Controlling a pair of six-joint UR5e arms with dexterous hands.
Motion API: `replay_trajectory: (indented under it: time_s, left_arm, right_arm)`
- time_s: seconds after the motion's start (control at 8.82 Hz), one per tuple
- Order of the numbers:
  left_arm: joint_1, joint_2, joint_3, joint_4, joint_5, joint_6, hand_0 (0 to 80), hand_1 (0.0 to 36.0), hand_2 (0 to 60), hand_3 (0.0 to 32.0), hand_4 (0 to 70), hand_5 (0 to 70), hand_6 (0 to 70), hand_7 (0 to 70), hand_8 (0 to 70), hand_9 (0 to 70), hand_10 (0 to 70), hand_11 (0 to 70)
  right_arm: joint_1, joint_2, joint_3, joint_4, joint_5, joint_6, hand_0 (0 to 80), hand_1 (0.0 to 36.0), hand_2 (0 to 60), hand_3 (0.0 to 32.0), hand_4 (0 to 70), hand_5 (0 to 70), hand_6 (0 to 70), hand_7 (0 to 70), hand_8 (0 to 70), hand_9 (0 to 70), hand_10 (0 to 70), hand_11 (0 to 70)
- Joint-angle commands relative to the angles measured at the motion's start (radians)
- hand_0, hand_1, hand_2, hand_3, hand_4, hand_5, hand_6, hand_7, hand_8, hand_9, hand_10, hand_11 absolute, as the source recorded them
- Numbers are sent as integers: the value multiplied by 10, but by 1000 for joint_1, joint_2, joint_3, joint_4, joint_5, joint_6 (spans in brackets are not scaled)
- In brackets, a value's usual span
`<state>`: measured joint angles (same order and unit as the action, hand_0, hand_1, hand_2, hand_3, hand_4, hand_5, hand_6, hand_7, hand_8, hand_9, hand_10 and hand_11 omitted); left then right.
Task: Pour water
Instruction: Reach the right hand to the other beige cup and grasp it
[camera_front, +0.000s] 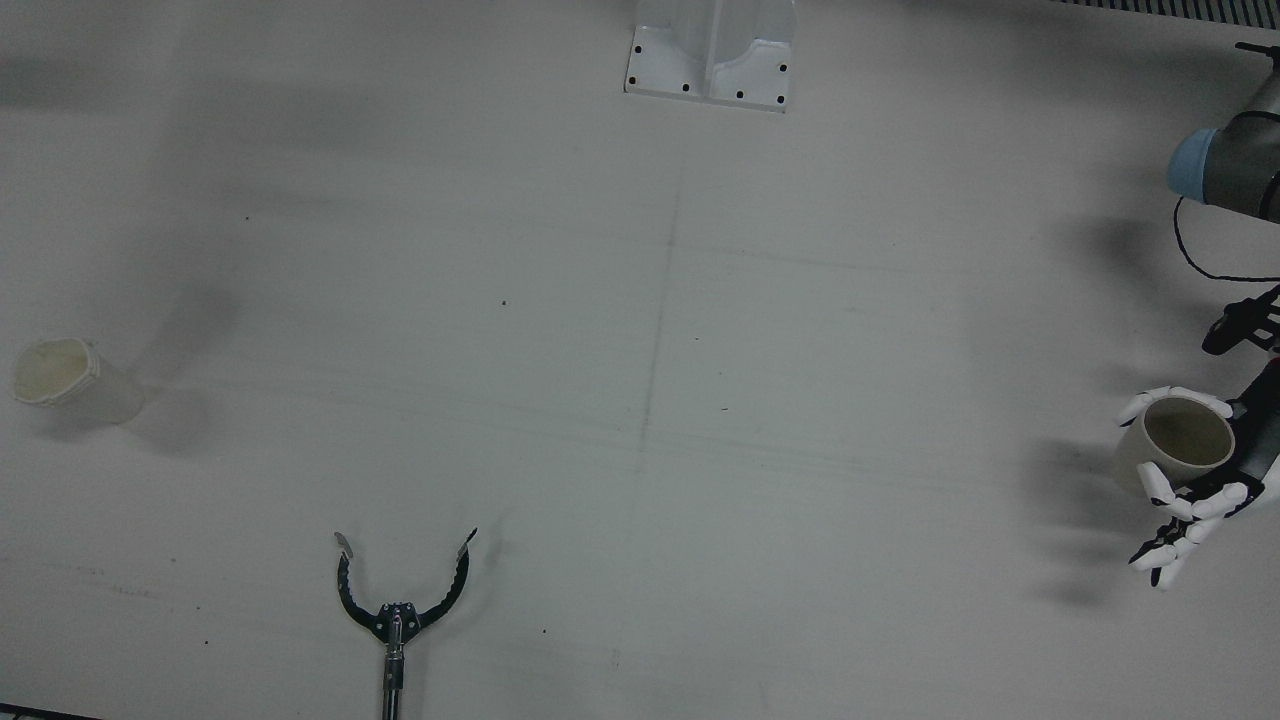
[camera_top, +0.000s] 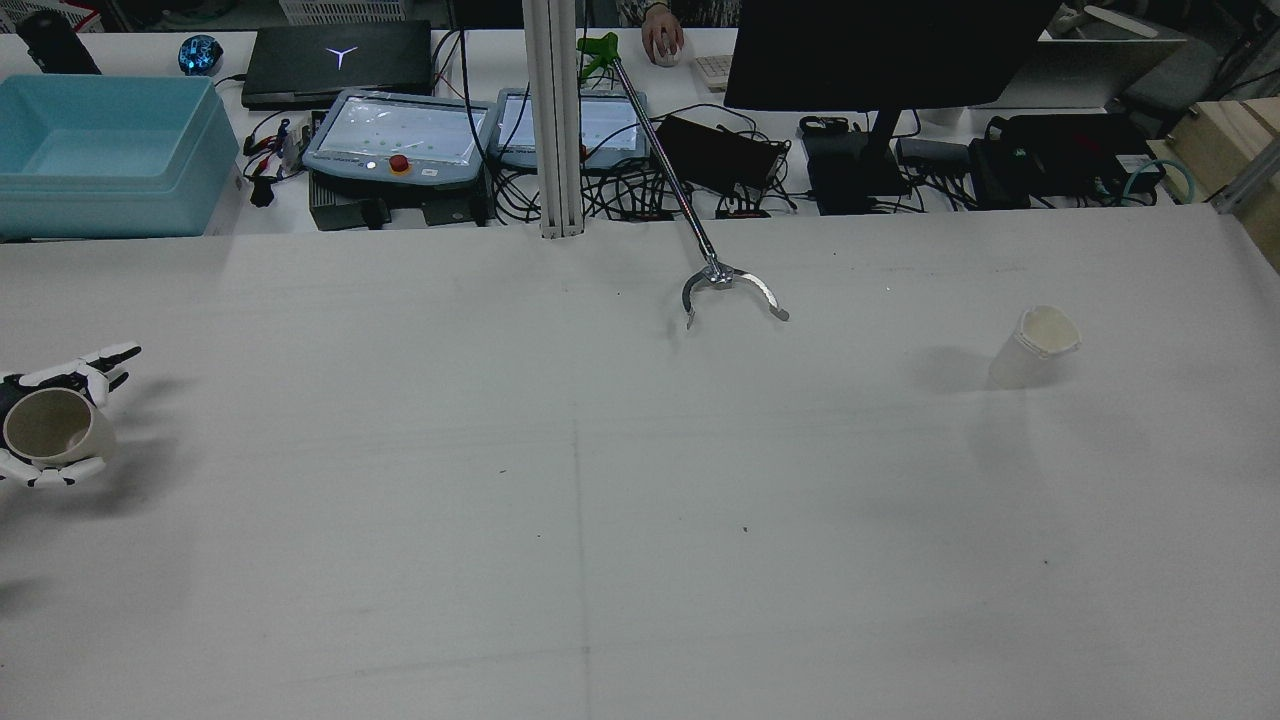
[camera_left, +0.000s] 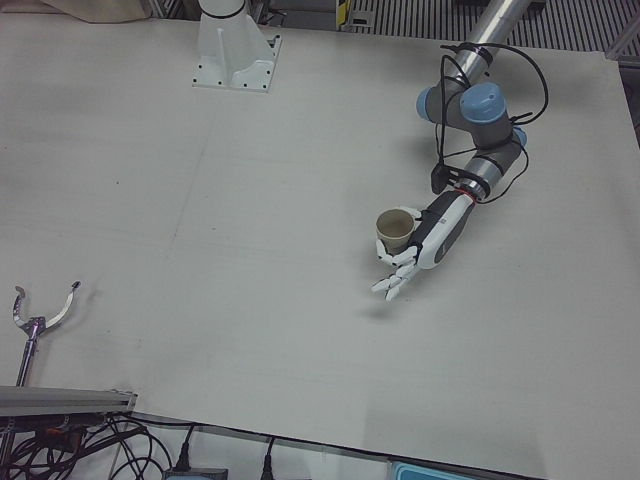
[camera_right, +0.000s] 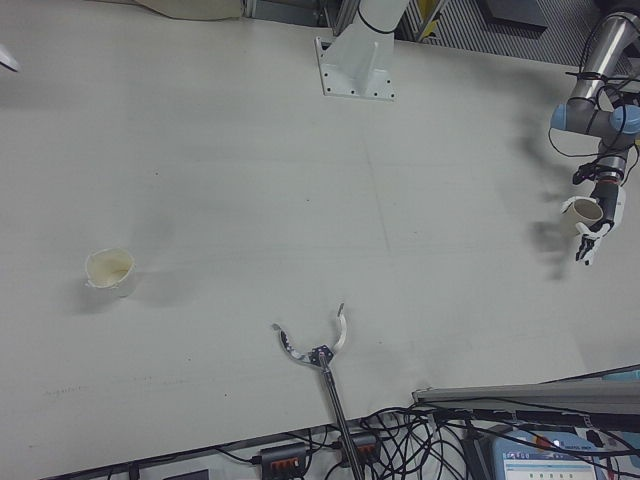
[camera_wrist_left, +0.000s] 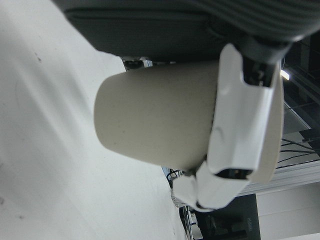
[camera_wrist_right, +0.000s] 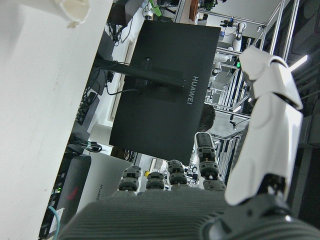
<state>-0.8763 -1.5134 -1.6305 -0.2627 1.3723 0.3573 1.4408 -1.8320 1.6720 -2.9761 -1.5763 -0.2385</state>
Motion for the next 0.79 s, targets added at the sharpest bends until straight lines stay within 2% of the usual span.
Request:
replay_trajectory:
  time_s: [0.0, 0.23, 0.34, 0.45, 0.68]
  left_arm:
    - [-3, 1, -66, 88, -1, -55, 738, 360, 600, 0, 700, 700, 73, 159, 13, 39, 40, 88]
    - [-1, 1, -69, 92, -1, -54, 755, 360, 600, 0, 686, 700, 69, 156, 12, 38, 39, 86]
    - [-3, 2, -69, 92, -1, -55, 742, 360, 600, 0, 659, 700, 65, 152, 11, 37, 39, 86]
    - [-4, 4, -69, 91, -2, -57, 724, 360, 600, 0, 652, 700, 64, 150, 10, 36, 40, 86]
    - [-3, 18, -71, 73, -22, -58, 710, 360, 600, 0, 623, 700, 57, 143, 9, 36, 39, 86]
  right_arm:
    - [-98, 135, -361, 155, 1, -22, 525, 232, 254, 0, 166, 253, 103, 158, 34, 70, 37, 74]
    - [-176, 213, -425, 154, 4, -108, 517, 220, 209, 0, 84, 227, 85, 123, 25, 56, 33, 70]
    - [-197, 265, -448, 152, 4, -113, 510, 207, 164, 0, 36, 214, 66, 101, 12, 40, 12, 38]
    - [-207, 272, -448, 146, 1, -149, 504, 200, 152, 0, 28, 209, 56, 95, 10, 38, 0, 20]
    - [-233, 270, -448, 132, 1, -223, 512, 209, 173, 0, 67, 219, 62, 105, 10, 38, 0, 0]
